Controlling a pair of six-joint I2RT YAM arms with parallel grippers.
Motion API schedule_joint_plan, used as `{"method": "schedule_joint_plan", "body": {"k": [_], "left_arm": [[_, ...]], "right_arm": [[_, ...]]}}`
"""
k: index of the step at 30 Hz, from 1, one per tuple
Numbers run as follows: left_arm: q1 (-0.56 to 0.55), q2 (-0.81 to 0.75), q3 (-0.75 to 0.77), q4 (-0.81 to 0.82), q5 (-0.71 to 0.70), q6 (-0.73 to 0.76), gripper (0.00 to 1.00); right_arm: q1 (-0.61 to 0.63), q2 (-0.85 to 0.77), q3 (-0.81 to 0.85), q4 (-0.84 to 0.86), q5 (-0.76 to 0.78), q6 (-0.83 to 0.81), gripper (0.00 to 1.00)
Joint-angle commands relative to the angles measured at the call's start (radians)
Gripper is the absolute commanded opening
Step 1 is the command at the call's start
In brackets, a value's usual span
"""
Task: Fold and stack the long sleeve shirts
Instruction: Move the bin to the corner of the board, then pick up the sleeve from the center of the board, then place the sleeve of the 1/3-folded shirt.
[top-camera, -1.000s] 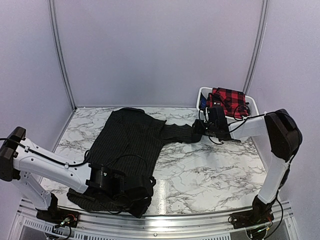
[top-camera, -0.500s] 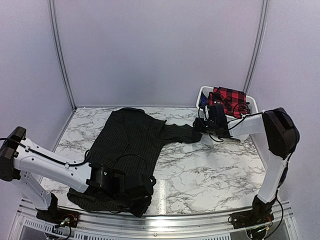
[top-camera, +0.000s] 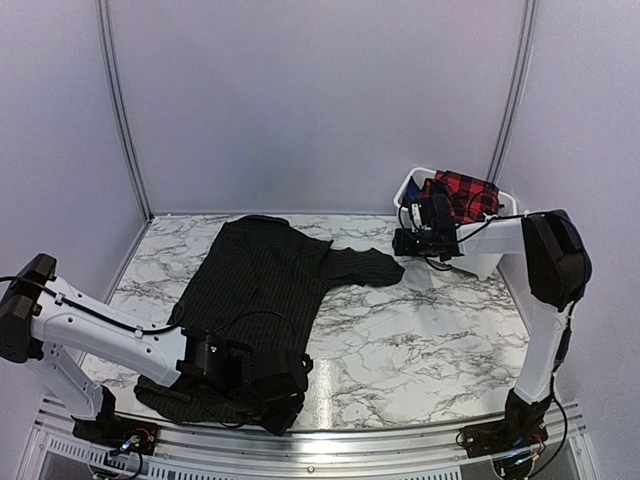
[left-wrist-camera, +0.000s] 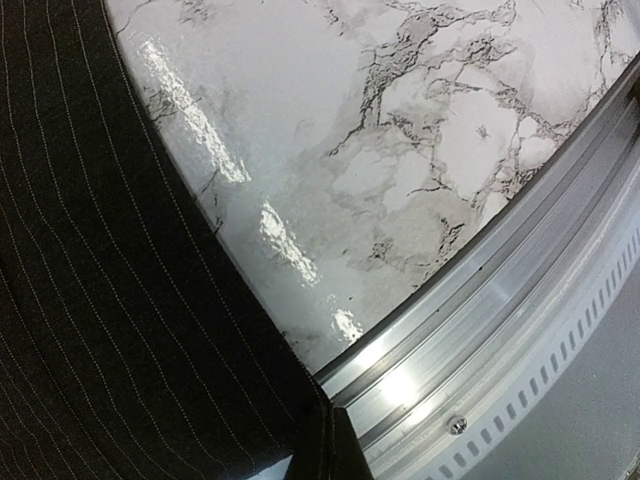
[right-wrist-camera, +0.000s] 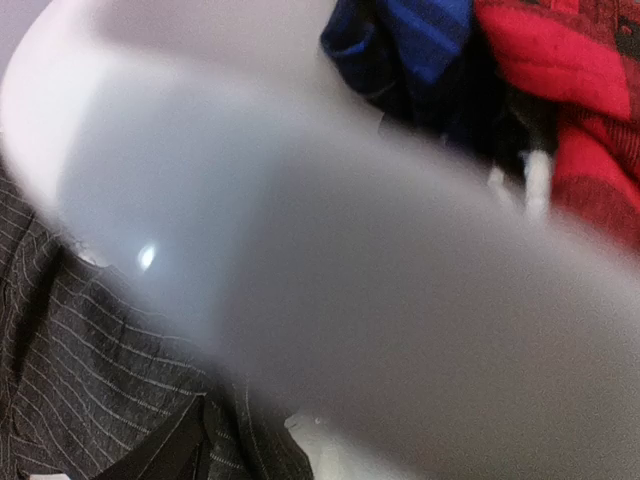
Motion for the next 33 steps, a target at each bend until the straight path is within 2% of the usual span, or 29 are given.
{"method": "schedule_joint_plan", "body": {"k": [1,6,12,15,19,21,28,33], "left_arm": [[0.006,0.012,-0.002,0.009,0.014,0.013,0.00],[0.006,0.003,-0.014,0.012,0.018,0.010,0.00],[0.008,0.004,-0.015,0.011,0.018,0.007,0.00],[0.007,0.003,-0.012,0.013,0.014,0.003,0.00],[0.007,0.003,-0.013,0.018,0.016,0.006,0.00],[0.008,0.002,-0.013,0.019,0.018,0.010,0.00],[0.008,-0.013,-0.030,0.026,0.027,0.027,0.00],[0.009,-0.025,-0.042,0.030,0.028,0.026,0.00]], "right_arm": [[0.080,-0.071,-0.064,-0.032,0.056,-0.002,0.70],[0.087,-0.089,-0.184,0.068,0.052,0.062,0.69],[0.086,-0.046,-0.198,0.096,0.033,0.081,0.61],[0.087,-0.056,-0.202,0.102,0.026,0.088,0.43],[0.091,-0.124,-0.217,0.087,0.028,0.112,0.11],[0.099,-0.173,-0.226,0.065,0.051,0.121,0.02],[0.119,-0.347,-0.298,0.025,0.104,0.158,0.00],[0.193,-0.389,-0.280,-0.113,0.212,0.209,0.00]]}}
